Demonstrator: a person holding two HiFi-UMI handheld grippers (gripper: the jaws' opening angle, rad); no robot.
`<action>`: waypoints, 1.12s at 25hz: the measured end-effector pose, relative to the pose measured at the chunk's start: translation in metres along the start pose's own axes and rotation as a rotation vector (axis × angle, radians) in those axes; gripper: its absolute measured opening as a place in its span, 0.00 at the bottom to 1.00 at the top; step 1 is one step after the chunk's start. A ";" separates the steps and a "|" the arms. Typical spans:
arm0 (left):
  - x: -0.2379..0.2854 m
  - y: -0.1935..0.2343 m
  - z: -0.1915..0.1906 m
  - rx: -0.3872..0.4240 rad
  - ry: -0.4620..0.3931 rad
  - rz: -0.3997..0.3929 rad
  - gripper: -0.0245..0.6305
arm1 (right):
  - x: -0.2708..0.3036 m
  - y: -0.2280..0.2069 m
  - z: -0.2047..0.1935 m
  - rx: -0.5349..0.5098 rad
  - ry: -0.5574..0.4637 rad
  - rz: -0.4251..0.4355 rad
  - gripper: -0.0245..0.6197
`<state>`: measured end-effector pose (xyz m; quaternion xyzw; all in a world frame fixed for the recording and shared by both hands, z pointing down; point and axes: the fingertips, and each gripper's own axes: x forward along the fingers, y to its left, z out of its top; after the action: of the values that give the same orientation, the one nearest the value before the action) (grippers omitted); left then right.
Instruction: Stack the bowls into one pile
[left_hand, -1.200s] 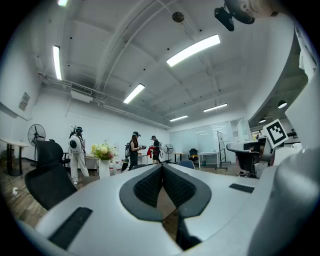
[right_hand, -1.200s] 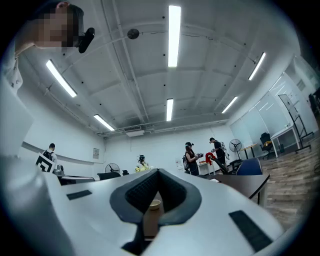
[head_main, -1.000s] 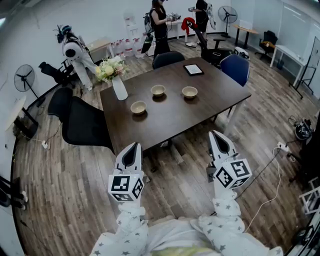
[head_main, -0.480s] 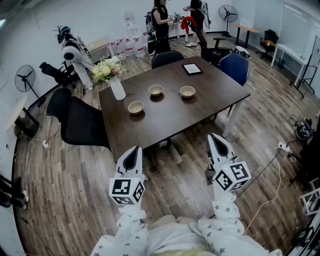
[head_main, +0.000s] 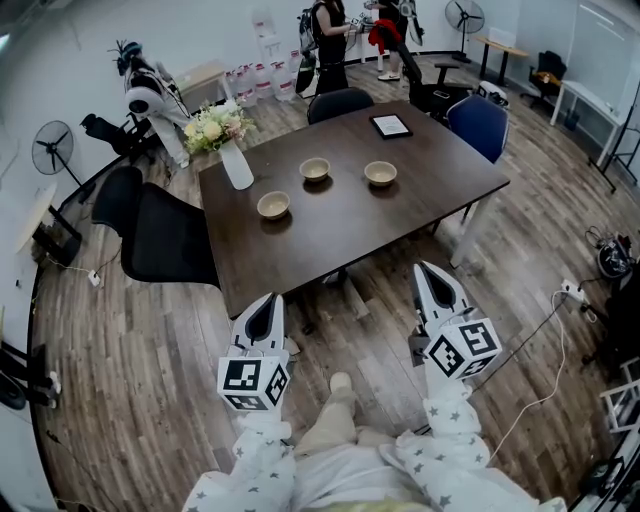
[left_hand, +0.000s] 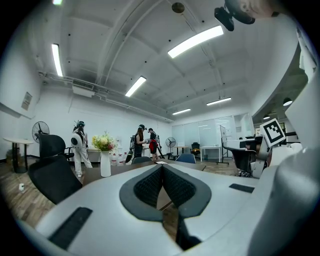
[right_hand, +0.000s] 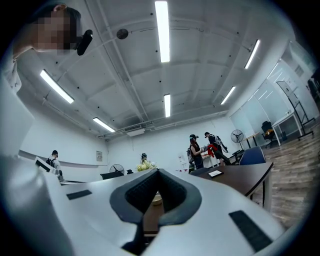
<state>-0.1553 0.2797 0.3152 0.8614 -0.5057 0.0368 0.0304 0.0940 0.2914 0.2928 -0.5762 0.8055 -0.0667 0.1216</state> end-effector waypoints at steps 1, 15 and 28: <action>0.004 0.002 -0.001 -0.001 0.002 -0.001 0.07 | 0.004 -0.001 -0.003 0.002 0.004 0.001 0.07; 0.106 0.058 0.001 -0.032 0.008 -0.008 0.07 | 0.110 -0.040 -0.017 0.030 0.030 -0.003 0.07; 0.201 0.098 0.007 -0.037 -0.007 -0.067 0.07 | 0.186 -0.081 -0.023 0.044 -0.001 -0.056 0.07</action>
<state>-0.1426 0.0570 0.3290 0.8772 -0.4774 0.0234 0.0458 0.1050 0.0880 0.3125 -0.5956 0.7874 -0.0873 0.1327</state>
